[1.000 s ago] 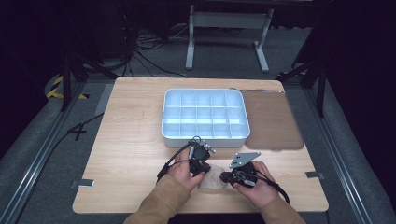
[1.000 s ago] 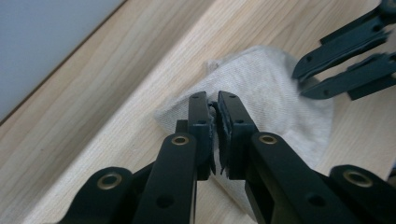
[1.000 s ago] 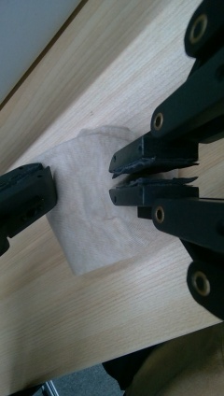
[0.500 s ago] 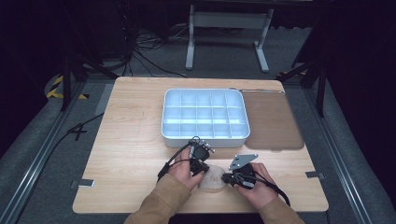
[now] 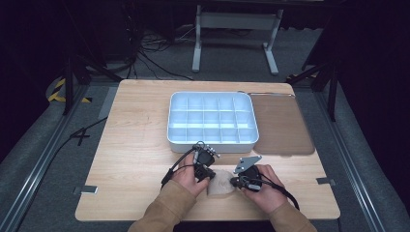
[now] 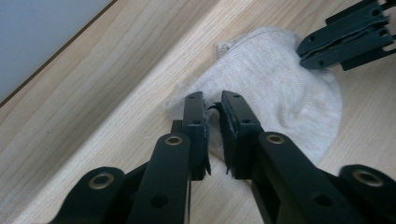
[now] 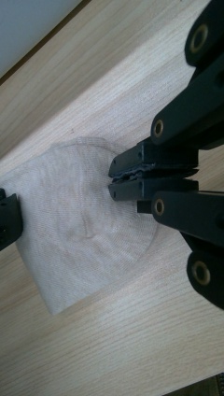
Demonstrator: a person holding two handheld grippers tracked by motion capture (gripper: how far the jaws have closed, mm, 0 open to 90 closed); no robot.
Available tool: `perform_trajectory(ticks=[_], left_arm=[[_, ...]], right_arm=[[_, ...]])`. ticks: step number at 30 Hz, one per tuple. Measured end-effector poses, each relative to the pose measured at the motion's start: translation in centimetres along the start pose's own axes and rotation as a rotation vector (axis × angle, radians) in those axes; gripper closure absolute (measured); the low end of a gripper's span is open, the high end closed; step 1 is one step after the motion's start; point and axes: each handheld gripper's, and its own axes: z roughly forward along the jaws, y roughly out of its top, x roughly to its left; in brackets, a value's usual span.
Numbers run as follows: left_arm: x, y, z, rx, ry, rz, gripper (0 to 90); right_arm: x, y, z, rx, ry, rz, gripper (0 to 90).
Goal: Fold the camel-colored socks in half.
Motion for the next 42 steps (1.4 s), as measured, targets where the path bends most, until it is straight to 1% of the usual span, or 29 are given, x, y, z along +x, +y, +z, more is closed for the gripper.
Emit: perform_trajectory(ticks=[1, 2, 5, 6, 8, 10, 11, 13, 14, 16, 17, 18, 21, 23, 26, 30, 32, 34, 36, 37, 38, 42], left_arm=[[0.0, -0.1, -0.2, -0.007, -0.007, -0.011, 79.2], [0.1, -0.1, -0.3, -0.011, -0.011, -0.006, 78.9], [0.0, -0.2, -1.0, -0.014, -0.016, -0.015, 77.1], [0.1, -0.2, -1.2, -0.017, -0.02, -0.004, 75.7], [0.1, -0.4, -1.8, -0.029, -0.038, -0.012, 72.4], [0.2, -0.5, -2.5, -0.033, -0.037, -0.015, 71.8], [0.4, -0.6, -2.8, -0.038, -0.036, -0.004, 71.6], [0.4, -0.6, -3.0, -0.043, -0.041, -0.003, 71.4], [0.4, -0.7, -3.5, -0.042, -0.04, -0.007, 71.4], [0.5, -0.8, -4.0, -0.045, -0.043, 0.003, 71.5], [0.5, -0.9, -4.2, -0.04, -0.047, 0.004, 71.6], [0.6, -1.0, -4.5, -0.039, -0.051, 0.013, 71.9], [0.9, -1.3, -5.0, -0.046, -0.063, 0.003, 73.3], [1.1, -1.5, -5.2, -0.04, -0.058, 0.002, 74.3], [1.2, -1.9, -5.6, -0.02, -0.045, 0.007, 76.4], [1.5, -2.4, -5.5, -0.002, -0.054, 0.009, 76.2], [1.7, -2.7, -5.3, 0.015, -0.045, 0.008, 76.9], [1.7, -2.9, -5.1, 0.037, -0.047, 0.0, 77.9], [1.8, -3.1, -4.9, 0.042, -0.044, 0.003, 78.3], [1.8, -3.2, -4.8, 0.051, -0.04, 0.007, 78.5], [1.7, -3.3, -4.6, 0.05, -0.045, 0.001, 78.6], [1.7, -3.6, -3.9, 0.076, -0.046, 0.001, 78.5]], right_arm=[[0.0, 0.0, 0.0, -0.002, 0.0, -0.003, 87.5], [0.1, 0.0, 0.0, -0.003, -0.004, 0.001, 87.5], [0.0, 0.0, -0.1, -0.012, -0.002, 0.014, 87.3], [0.0, 0.0, -0.1, -0.016, -0.001, 0.021, 87.3], [-0.1, 0.0, -0.4, -0.022, 0.006, 0.028, 87.5], [-0.2, 0.0, -0.6, -0.04, 0.013, 0.038, 88.1], [-0.2, 0.1, -0.8, -0.046, 0.014, 0.043, 88.2], [-0.2, 0.1, -1.0, -0.048, 0.017, 0.04, 88.2], [-0.2, 0.2, -1.1, -0.054, 0.018, 0.044, 88.2], [-0.2, 0.3, -1.5, -0.074, 0.031, 0.052, 87.9], [-0.2, 0.3, -1.7, -0.082, 0.036, 0.059, 87.7], [-0.2, 0.4, -1.8, -0.09, 0.04, 0.064, 87.2], [-0.1, 0.5, -2.4, -0.114, 0.065, 0.076, 85.6], [0.0, 0.6, -2.5, -0.13, 0.08, 0.082, 85.5], [0.1, 0.9, -2.5, -0.14, 0.091, 0.085, 85.9], [0.3, 1.1, -2.2, -0.139, 0.101, 0.088, 86.3], [0.3, 1.3, -1.9, -0.135, 0.11, 0.088, 86.1], [0.4, 1.4, -1.6, -0.127, 0.118, 0.092, 86.0], [0.4, 1.5, -1.5, -0.128, 0.117, 0.094, 86.1], [0.4, 1.7, -1.3, -0.135, 0.127, 0.093, 86.3], [0.5, 1.8, -1.2, -0.137, 0.131, 0.096, 86.7], [1.0, 2.1, -0.6, -0.127, 0.134, 0.079, 87.7]])
